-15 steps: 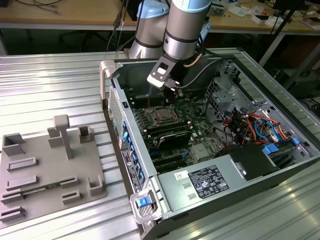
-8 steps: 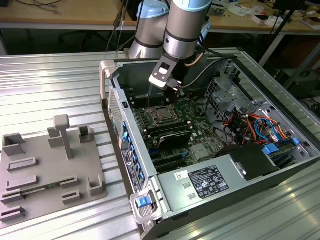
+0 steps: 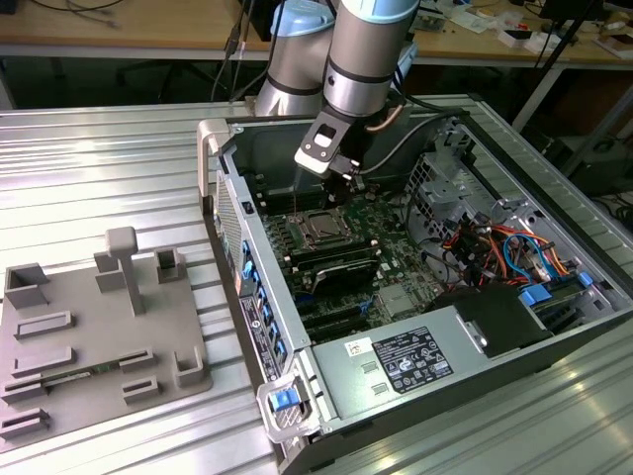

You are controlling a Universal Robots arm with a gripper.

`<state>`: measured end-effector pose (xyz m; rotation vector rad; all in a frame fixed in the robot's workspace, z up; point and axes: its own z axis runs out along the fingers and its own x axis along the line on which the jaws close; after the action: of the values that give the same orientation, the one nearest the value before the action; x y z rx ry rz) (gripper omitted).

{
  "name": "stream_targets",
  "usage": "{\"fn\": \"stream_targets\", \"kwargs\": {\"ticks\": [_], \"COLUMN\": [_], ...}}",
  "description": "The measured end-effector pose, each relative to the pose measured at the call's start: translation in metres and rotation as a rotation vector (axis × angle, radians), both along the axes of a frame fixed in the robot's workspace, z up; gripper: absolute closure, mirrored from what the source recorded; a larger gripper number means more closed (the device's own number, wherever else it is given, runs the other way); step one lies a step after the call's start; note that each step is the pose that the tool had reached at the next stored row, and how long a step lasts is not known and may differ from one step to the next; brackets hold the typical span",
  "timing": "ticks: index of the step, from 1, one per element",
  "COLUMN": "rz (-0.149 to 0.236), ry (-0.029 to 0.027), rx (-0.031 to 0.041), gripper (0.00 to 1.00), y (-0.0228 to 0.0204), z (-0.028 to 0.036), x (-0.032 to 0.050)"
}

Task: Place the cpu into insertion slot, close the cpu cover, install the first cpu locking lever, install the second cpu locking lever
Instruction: 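Install the first cpu locking lever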

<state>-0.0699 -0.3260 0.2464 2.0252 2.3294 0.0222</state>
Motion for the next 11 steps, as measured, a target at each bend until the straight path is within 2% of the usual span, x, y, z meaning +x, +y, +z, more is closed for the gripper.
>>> {"fn": "stream_targets", "kwargs": {"ticks": [6,11], "rz": [0.082,0.096], "ry": [0.0000,0.0000], "rx": [0.0000,0.0000], "gripper": [0.89,0.89], "y": [0.0000,0.0000], "z": [0.0000,0.0028], "x": [0.0000,0.0000]}}
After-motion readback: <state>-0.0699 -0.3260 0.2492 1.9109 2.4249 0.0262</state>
